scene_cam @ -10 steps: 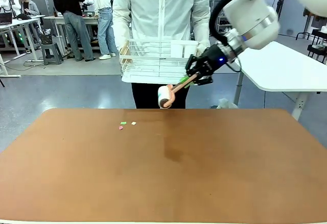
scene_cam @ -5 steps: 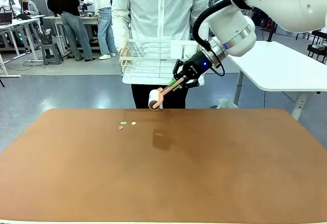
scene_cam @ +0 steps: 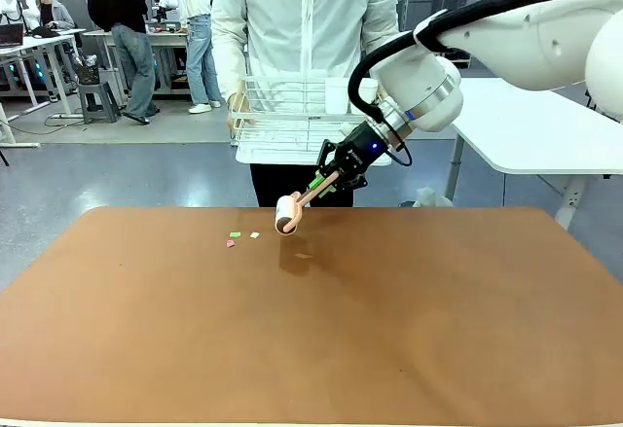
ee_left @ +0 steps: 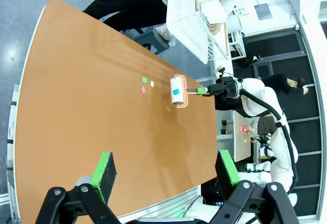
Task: Clean the table.
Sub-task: Clean the table with the Lint Roller when the human lifts the Dish drying rack.
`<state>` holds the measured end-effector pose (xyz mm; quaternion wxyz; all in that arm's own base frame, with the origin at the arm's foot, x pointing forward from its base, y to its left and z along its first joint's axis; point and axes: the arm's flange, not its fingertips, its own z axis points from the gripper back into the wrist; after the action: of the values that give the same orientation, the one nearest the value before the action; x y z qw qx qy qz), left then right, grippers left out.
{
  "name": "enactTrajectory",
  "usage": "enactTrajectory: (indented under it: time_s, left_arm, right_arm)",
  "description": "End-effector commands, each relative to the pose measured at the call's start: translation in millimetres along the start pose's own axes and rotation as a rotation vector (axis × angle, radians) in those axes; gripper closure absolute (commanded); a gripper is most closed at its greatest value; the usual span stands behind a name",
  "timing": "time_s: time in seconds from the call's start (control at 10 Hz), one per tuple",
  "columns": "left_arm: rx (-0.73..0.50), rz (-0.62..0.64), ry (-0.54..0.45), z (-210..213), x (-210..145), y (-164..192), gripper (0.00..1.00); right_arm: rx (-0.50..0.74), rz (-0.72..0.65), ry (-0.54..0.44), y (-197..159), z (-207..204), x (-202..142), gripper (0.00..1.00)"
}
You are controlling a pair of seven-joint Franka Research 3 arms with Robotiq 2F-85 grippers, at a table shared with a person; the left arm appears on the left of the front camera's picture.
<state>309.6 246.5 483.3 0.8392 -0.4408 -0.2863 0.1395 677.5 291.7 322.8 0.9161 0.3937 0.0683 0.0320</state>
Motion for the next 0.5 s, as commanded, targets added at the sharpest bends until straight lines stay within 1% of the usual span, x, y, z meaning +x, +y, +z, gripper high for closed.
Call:
enactTrajectory:
  time_s: [0.0,0.4]
  left_arm:
    - [-0.021,-0.016,-0.004,3,-1,0,0.0]
    - [-0.021,-0.016,-0.004,3,-1,0,0.0]
  right_arm:
    - [-0.027,-0.041,-0.046,9,-6,11,0.79]
    - [-0.035,-0.061,-0.044,2,-23,10,0.79]
